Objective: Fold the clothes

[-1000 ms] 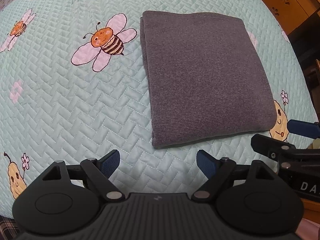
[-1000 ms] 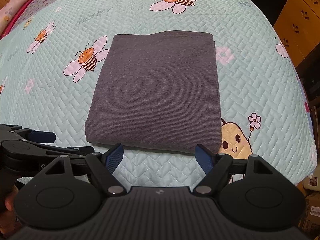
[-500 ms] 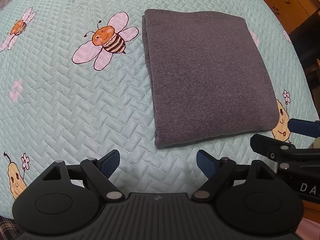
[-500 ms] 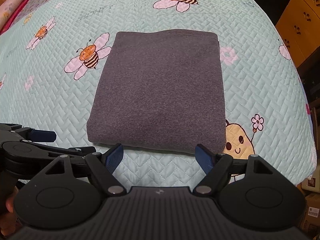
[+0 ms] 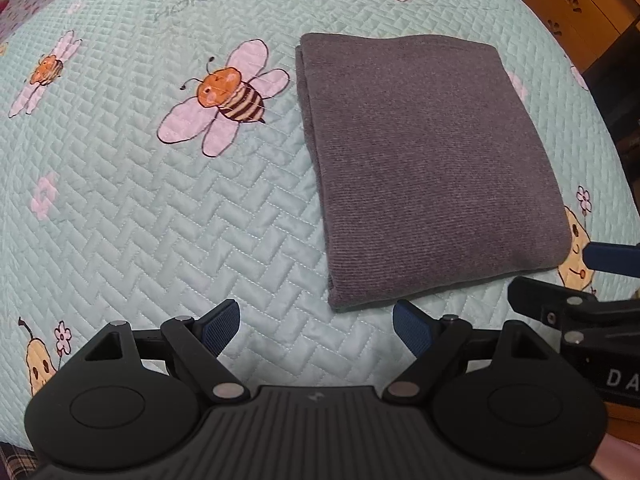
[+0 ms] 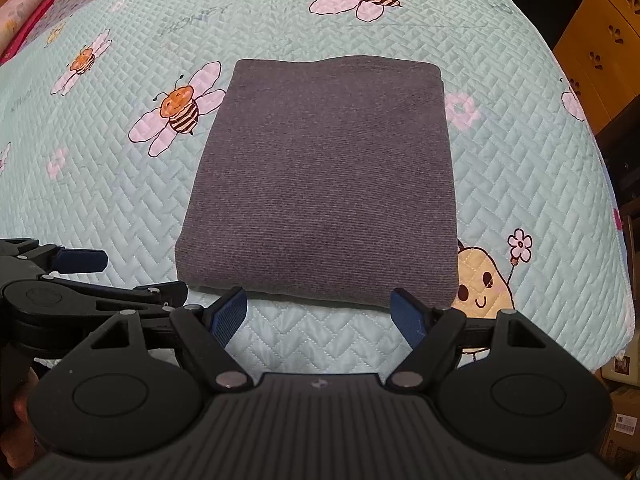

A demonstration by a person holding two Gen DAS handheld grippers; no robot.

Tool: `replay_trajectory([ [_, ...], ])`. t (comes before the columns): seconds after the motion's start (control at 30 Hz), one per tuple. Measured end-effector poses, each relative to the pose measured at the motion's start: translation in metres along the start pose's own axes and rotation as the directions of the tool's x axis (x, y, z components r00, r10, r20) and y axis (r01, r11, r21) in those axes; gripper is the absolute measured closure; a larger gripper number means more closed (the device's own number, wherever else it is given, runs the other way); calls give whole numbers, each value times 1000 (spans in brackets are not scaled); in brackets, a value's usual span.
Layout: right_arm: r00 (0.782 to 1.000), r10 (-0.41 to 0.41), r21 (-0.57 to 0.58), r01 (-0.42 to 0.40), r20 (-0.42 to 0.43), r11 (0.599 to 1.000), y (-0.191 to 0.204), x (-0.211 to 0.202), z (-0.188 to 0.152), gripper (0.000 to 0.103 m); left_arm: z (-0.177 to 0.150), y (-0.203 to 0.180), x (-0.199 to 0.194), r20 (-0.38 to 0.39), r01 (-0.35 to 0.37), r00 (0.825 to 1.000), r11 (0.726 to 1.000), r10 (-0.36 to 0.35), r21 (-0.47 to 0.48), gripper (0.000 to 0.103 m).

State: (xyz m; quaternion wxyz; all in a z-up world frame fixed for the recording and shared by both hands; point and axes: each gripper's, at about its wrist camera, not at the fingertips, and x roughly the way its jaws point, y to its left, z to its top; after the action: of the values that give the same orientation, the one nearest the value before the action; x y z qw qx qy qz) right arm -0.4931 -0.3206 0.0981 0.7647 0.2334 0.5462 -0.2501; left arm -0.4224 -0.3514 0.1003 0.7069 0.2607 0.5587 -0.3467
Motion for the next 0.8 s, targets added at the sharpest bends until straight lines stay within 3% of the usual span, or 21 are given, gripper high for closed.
replay_trajectory([
  [0.37, 1000, 3, 13, -3, 0, 1000, -2, 6, 3, 25, 3, 1, -7, 106, -82, 991, 996, 79, 20, 16],
  [0.6, 1000, -4, 11, 4, -2, 1000, -1, 9, 3, 25, 5, -7, -19, 212, -178, 964, 982, 163, 55, 17],
  [0.73, 1000, -5, 13, 5, 3, 1000, -1, 11, 3, 25, 4, -14, -27, 287, -260, 930, 963, 231, 67, 17],
  [0.8, 1000, -2, 20, 2, 8, 1000, -2, 12, 3, 25, 3, -15, -31, 313, -264, 921, 963, 234, 58, 17],
])
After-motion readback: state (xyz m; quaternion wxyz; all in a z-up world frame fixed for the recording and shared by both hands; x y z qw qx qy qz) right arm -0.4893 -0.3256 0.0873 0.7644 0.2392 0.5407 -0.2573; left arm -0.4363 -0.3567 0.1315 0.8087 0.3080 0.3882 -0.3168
